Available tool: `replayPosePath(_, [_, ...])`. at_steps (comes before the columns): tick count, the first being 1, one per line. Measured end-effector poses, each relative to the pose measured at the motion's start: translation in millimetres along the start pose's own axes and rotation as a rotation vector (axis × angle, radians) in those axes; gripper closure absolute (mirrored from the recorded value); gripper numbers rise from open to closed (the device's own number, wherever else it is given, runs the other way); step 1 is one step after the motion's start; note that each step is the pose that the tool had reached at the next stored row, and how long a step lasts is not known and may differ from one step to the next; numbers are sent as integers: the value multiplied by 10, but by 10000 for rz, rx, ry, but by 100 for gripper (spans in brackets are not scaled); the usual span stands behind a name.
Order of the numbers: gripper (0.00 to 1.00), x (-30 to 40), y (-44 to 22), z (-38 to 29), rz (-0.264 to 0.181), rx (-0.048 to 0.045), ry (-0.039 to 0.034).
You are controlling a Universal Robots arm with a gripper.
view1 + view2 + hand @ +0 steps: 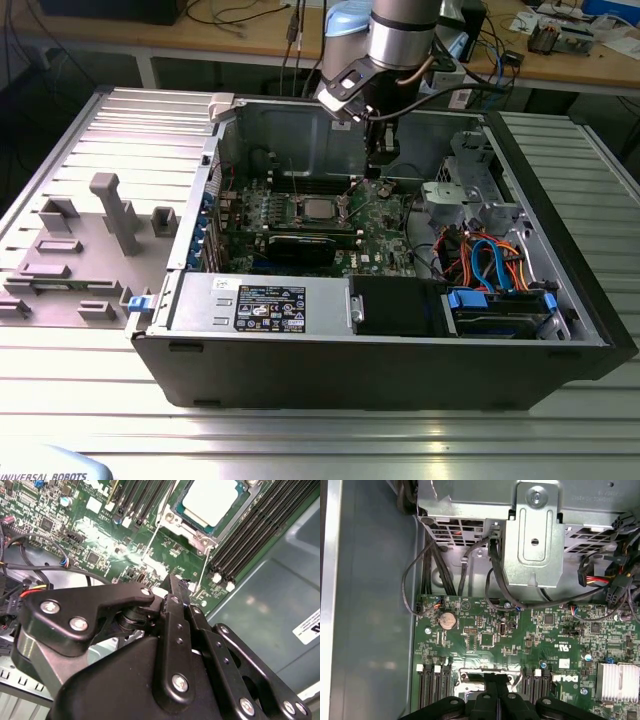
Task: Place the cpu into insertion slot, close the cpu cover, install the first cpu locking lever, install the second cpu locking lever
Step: 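Close the cpu cover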
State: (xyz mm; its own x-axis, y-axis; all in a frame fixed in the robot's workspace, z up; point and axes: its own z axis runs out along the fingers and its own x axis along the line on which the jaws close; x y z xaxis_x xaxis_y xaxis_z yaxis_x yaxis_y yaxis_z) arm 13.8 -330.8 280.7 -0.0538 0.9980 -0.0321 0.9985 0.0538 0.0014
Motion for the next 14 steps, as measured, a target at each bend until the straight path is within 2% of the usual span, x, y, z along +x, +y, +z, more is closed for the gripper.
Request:
replayPosePath(5, [89, -2, 40, 0, -1, 0, 0])
replayPosePath(14, [89, -3, 46, 0, 0, 1, -1])
